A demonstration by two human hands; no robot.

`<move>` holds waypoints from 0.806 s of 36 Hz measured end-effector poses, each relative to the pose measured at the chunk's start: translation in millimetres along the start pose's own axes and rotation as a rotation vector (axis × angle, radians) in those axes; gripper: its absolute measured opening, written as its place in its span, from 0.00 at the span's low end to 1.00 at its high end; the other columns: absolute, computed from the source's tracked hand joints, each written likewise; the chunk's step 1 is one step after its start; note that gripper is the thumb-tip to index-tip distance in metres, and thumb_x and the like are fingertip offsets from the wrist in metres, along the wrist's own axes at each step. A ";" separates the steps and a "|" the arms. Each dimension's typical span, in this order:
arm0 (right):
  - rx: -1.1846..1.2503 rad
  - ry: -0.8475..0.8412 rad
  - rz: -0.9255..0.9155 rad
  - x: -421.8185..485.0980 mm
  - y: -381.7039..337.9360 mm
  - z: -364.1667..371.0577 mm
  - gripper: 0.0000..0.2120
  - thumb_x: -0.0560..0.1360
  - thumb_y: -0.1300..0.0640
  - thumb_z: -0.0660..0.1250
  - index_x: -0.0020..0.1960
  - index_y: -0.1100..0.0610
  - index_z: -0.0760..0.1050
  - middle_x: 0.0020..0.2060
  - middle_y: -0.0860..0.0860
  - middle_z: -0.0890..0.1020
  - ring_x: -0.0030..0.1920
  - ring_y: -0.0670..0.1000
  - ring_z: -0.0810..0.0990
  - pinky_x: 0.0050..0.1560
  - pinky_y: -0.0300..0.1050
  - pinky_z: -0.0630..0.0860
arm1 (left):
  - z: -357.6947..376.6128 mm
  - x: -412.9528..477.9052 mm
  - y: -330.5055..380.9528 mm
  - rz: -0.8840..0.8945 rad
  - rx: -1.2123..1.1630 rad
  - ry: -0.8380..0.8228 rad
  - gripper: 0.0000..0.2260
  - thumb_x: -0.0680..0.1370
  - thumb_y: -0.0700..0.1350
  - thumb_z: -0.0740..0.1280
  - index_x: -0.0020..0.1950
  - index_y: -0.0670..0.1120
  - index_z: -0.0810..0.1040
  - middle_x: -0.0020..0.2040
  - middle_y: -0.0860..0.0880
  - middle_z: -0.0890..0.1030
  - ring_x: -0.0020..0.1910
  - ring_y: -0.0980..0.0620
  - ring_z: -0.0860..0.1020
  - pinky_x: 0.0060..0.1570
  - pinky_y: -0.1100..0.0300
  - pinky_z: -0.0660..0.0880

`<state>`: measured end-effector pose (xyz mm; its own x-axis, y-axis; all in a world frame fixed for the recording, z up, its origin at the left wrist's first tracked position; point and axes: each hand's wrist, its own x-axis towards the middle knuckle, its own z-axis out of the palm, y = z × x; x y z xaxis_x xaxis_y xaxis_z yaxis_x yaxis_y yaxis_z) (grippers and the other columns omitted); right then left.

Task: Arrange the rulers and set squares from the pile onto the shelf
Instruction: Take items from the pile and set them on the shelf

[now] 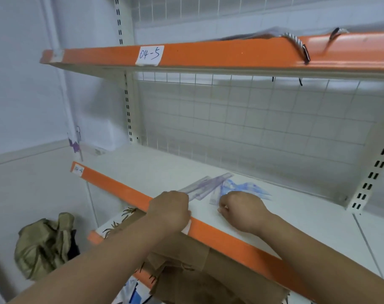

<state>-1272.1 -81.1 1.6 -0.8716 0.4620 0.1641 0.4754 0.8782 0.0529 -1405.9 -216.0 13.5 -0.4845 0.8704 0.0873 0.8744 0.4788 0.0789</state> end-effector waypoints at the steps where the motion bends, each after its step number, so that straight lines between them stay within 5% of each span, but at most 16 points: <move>1: -0.014 0.000 -0.003 5.9 1.6 1.1 0.13 0.80 0.50 0.56 0.40 0.54 0.69 0.46 0.54 0.81 0.47 0.55 0.78 0.39 0.43 0.68 | 0.9 6.6 -2.7 -0.002 -0.004 -0.001 0.09 0.80 0.48 0.59 0.53 0.44 0.75 0.54 0.47 0.78 0.54 0.49 0.76 0.44 0.60 0.70; 5: -0.064 -0.013 0.005 29.9 13.1 7.1 0.14 0.81 0.50 0.55 0.41 0.56 0.69 0.44 0.55 0.79 0.40 0.54 0.73 0.37 0.42 0.63 | 4.6 36.8 -8.7 -0.015 0.003 -0.025 0.08 0.80 0.47 0.59 0.53 0.45 0.75 0.52 0.48 0.79 0.52 0.50 0.77 0.42 0.61 0.70; 10: -0.116 -0.118 0.045 70.5 31.0 13.4 0.12 0.78 0.54 0.59 0.54 0.57 0.79 0.52 0.54 0.81 0.53 0.55 0.79 0.44 0.42 0.69 | 5.3 69.5 -11.0 -0.016 0.019 -0.035 0.10 0.80 0.49 0.58 0.55 0.45 0.75 0.54 0.48 0.78 0.54 0.48 0.76 0.47 0.59 0.71; 17: -0.144 -0.114 0.028 109.0 44.7 27.5 0.04 0.73 0.62 0.62 0.46 0.54 0.71 0.46 0.52 0.75 0.51 0.57 0.77 0.40 0.44 0.68 | 10.4 102.1 -20.1 -0.023 0.018 -0.049 0.08 0.80 0.46 0.59 0.53 0.45 0.75 0.54 0.47 0.78 0.54 0.47 0.76 0.43 0.60 0.68; 19: -0.130 -0.152 0.035 117.2 43.2 29.9 0.07 0.72 0.64 0.62 0.46 0.54 0.70 0.45 0.52 0.72 0.52 0.57 0.77 0.40 0.44 0.68 | 11.8 107.8 -24.0 -0.017 0.018 -0.063 0.07 0.79 0.46 0.59 0.52 0.45 0.74 0.54 0.47 0.78 0.54 0.47 0.76 0.43 0.59 0.68; 24: -0.103 -0.238 0.080 137.3 38.0 34.4 0.23 0.73 0.66 0.62 0.66 0.52 0.68 0.58 0.54 0.70 0.57 0.57 0.75 0.43 0.45 0.67 | 14.2 119.9 -39.3 0.012 0.029 -0.068 0.08 0.79 0.47 0.59 0.51 0.45 0.74 0.54 0.46 0.77 0.55 0.46 0.75 0.45 0.58 0.69; 29: -0.065 -0.316 0.169 143.9 28.7 40.8 0.18 0.79 0.58 0.55 0.68 0.48 0.66 0.61 0.54 0.65 0.61 0.57 0.69 0.50 0.49 0.68 | 17.4 130.6 -55.4 0.053 0.031 -0.101 0.11 0.80 0.50 0.59 0.56 0.44 0.75 0.58 0.46 0.77 0.58 0.46 0.74 0.51 0.57 0.71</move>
<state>-1388.8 15.6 -13.5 -0.7689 0.6246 -0.1366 0.6139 0.7810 0.1150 -1517.2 -126.8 3.2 -0.4334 0.9011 -0.0096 0.9000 0.4334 0.0464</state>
